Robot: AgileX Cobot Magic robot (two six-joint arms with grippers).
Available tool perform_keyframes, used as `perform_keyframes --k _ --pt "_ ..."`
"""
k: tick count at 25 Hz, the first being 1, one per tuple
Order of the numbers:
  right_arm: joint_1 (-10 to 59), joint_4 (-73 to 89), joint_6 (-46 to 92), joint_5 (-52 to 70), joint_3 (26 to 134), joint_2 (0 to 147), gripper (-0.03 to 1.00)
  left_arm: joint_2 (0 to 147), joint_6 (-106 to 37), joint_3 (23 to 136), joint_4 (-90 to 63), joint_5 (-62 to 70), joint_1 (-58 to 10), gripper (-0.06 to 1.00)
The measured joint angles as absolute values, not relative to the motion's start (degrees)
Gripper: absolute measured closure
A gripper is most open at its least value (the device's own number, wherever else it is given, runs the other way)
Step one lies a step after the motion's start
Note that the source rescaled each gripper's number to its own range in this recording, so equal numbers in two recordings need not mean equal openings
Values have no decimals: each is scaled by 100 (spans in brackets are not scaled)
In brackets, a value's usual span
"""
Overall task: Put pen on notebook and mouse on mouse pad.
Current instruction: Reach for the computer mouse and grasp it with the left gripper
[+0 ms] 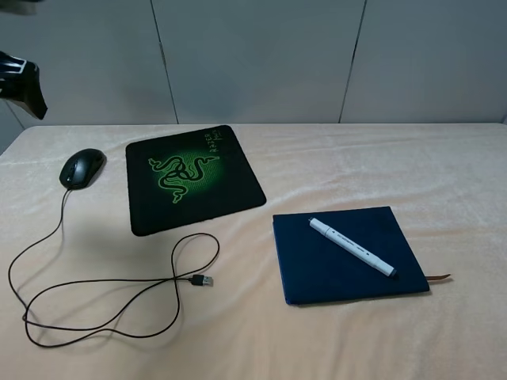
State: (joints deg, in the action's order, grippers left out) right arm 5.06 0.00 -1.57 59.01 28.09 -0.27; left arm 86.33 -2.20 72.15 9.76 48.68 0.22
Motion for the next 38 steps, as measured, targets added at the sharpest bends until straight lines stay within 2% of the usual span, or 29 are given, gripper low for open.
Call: perform_keyframes --k 14,23,33,38 --pt "506 0 -157 5901 2809 -27 -3 10108 -771 7408 686 4169 940 -1" --pt "506 0 -157 5901 2809 -27 -3 11047 -919 7542 667 3716 984 -1" --pt "506 0 -157 5901 2809 -27 -3 12095 -947 8598 201 3857 974 -1" --pt "506 0 -157 5901 2809 -27 -3 12294 -995 8654 263 3868 714 -1"
